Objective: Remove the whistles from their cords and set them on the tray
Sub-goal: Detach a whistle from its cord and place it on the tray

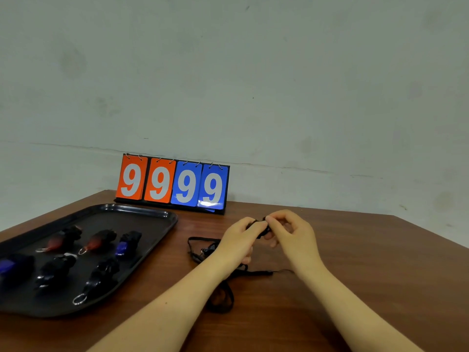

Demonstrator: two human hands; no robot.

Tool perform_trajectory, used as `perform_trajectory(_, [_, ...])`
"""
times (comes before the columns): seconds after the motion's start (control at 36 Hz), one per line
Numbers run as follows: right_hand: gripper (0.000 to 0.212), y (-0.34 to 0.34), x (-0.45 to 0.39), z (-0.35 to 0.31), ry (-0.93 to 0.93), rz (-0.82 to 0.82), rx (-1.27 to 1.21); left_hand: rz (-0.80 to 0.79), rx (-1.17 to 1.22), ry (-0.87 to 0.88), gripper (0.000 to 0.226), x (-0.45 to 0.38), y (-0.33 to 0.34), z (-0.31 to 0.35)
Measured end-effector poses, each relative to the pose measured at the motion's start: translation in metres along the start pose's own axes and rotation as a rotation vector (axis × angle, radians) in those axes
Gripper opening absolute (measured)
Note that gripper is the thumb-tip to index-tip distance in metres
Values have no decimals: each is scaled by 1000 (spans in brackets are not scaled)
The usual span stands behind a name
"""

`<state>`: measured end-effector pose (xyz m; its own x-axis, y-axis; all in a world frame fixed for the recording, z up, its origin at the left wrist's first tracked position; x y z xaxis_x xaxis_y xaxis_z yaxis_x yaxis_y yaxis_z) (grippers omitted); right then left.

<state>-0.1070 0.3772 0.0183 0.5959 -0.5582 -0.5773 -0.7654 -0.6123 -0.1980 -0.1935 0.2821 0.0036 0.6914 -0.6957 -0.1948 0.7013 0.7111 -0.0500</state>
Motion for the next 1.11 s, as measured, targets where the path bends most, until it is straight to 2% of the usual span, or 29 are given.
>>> perform_trajectory(0.28, [13, 3, -2, 2, 161, -92, -161, 65, -19, 54, 22, -6, -3, -5])
perform_trajectory(0.5, [8, 5, -3, 0, 212, -67, -210, 138, -18, 58, 25, -8, -4, -5])
perform_trajectory(0.81, [11, 1, -1, 1, 75, -31, -45, 116, 50, 45, 31, -6, -3, -5])
perform_trajectory(1.11, [14, 2, -1, 1, 65, -49, -74, 133, 42, 59, 15, -5, -4, -4])
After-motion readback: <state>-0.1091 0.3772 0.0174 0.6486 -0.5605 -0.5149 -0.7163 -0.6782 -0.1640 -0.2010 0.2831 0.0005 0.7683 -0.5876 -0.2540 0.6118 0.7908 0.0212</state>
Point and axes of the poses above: each hand's wrist, its own x-axis away from the middle knuckle, its own y-axis out of the palm, z = x × y, the point moved 2 cm from there along -x, towards the middle knuckle, and after that the axes turned 2 degrees about z, right-handed, at the moved point
